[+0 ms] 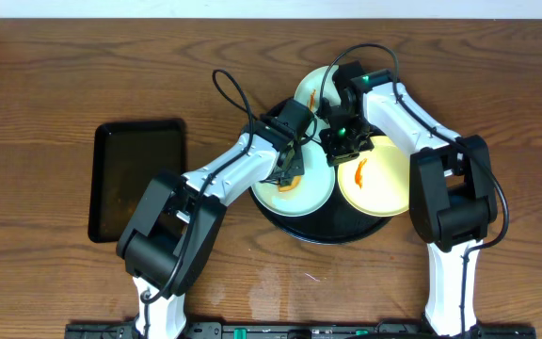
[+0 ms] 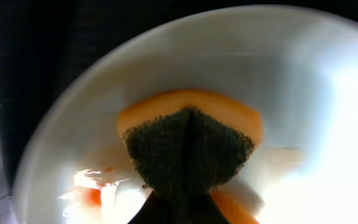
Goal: Clean dirty plates on tray and stack at the side
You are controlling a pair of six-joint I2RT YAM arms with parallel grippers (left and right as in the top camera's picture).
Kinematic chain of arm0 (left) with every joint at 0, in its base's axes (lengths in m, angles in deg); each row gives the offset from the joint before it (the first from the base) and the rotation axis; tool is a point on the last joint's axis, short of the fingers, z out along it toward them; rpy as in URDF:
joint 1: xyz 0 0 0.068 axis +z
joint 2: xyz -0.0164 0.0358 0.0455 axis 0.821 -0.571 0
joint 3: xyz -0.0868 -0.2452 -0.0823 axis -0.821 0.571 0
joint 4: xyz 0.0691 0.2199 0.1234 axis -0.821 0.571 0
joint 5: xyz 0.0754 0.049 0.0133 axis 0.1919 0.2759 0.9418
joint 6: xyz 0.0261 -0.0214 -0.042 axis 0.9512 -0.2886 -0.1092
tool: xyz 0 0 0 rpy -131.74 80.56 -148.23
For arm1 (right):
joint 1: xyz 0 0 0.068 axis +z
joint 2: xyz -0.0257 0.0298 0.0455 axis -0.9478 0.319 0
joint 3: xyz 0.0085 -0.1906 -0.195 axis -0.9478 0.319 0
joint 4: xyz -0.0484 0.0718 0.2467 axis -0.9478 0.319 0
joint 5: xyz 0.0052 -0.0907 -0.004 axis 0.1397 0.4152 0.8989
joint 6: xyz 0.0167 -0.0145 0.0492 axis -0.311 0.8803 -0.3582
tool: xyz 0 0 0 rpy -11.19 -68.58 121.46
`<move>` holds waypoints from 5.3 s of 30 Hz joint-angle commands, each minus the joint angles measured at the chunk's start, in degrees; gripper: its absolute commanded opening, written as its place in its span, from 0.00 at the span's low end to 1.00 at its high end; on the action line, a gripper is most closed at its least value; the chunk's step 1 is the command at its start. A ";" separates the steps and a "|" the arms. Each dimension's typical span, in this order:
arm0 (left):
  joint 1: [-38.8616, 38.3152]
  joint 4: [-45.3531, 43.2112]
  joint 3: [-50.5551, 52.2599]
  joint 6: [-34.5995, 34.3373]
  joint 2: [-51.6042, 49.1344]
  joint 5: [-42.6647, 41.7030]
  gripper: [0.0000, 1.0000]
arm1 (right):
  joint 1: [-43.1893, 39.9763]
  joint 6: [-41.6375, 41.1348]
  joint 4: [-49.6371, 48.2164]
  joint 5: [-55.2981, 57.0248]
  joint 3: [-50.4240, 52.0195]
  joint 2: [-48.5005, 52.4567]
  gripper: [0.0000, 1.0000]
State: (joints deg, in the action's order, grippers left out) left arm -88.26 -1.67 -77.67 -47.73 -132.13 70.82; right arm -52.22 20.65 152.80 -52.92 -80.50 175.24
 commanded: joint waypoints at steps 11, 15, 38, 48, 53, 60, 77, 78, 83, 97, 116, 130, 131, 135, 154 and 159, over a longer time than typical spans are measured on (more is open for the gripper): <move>0.76 8.70 -0.46 1.81 1.86 21.07 0.08 | -0.02 -0.59 0.68 1.42 -1.11 0.00 0.01; 0.87 9.09 -1.07 1.84 8.72 21.35 0.08 | -0.02 -0.59 0.59 1.44 -1.25 0.00 0.01; 17.03 22.29 -1.07 2.54 38.14 12.52 0.08 | 4.98 -1.01 0.68 20.22 -4.57 -16.28 0.01; 17.31 23.26 -1.05 3.15 38.75 9.62 0.08 | 13.66 -2.51 0.13 37.44 -4.57 -21.27 0.01; 17.31 24.33 -1.05 3.15 38.75 9.62 0.08 | 12.52 -7.13 1.18 28.50 -4.44 -18.88 0.15; 17.31 24.85 -1.05 3.15 38.75 9.62 0.08 | 7.91 -11.89 1.92 24.65 -4.44 -11.32 0.51; 17.31 24.72 -1.05 3.13 38.75 9.62 0.08 | 1.14 -2.03 -5.22 9.75 -4.42 -1.75 0.51; 17.31 24.72 -1.05 3.13 38.75 9.62 0.08 | 1.14 -2.03 -5.35 9.75 -4.39 -1.57 0.50; 17.31 24.74 -1.05 3.10 38.75 9.60 0.08 | 1.14 -1.77 -6.27 9.79 -4.37 0.17 0.49; 17.31 24.74 -1.05 3.10 38.75 9.60 0.08 | 1.16 -1.81 -6.43 8.28 -4.37 1.53 0.01; 17.31 24.72 -1.05 3.13 38.75 9.62 0.08 | 1.16 -1.75 -3.65 16.63 -5.20 -10.91 0.01; 17.31 24.72 -1.05 3.10 38.75 9.62 0.08 | 10.51 0.26 -0.92 42.53 -5.20 -16.44 0.01; 17.31 24.70 -1.05 3.10 38.75 9.60 0.07 | 12.02 0.15 -0.55 45.90 -5.20 -16.52 0.01; 17.31 24.70 -1.05 3.10 38.75 9.62 0.08 | 18.10 -1.55 0.98 61.00 -5.20 -16.52 0.01; 17.31 24.74 -1.05 3.10 38.75 9.62 0.08 | 25.22 -2.36 1.05 69.68 -5.20 -16.52 0.01; 17.31 24.74 -1.05 3.10 38.75 9.62 0.08 | 22.73 -4.50 1.33 65.02 -5.20 -16.52 0.01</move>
State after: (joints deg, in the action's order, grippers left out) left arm -71.23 22.97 -77.87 -45.59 -94.18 80.33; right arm -27.08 19.01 153.94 13.63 -84.68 160.79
